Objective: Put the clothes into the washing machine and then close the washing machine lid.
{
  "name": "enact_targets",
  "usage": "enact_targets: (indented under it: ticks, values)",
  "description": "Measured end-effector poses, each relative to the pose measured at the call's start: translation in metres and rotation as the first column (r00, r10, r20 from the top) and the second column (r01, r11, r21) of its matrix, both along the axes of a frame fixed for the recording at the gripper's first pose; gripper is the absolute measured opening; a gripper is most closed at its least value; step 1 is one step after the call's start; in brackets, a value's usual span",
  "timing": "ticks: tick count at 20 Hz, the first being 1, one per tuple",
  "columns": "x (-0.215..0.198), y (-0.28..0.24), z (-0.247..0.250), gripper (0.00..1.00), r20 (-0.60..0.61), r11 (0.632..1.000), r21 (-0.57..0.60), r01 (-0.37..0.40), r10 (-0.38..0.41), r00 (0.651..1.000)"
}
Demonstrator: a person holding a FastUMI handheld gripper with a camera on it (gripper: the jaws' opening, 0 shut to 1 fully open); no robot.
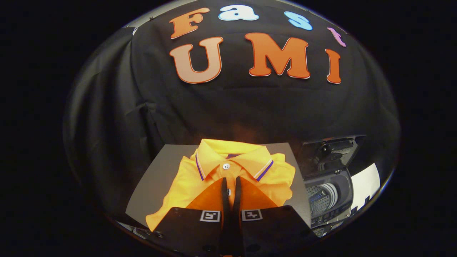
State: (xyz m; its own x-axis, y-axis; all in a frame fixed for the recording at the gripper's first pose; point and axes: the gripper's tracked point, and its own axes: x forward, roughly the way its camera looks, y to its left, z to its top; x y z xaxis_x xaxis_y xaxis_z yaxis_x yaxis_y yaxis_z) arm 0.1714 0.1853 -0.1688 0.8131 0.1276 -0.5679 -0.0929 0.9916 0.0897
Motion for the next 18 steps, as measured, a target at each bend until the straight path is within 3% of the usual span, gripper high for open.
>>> enact_targets:
  ticks: [10, 18]
  values:
    - [-0.022, -0.156, 0.065, 0.08, 0.115, 0.994, 0.063, 0.084, -0.091, 0.989]
    - [-0.015, -0.277, 0.052, 0.08, 0.111, 0.987, 0.086, 0.135, -0.144, 0.983]
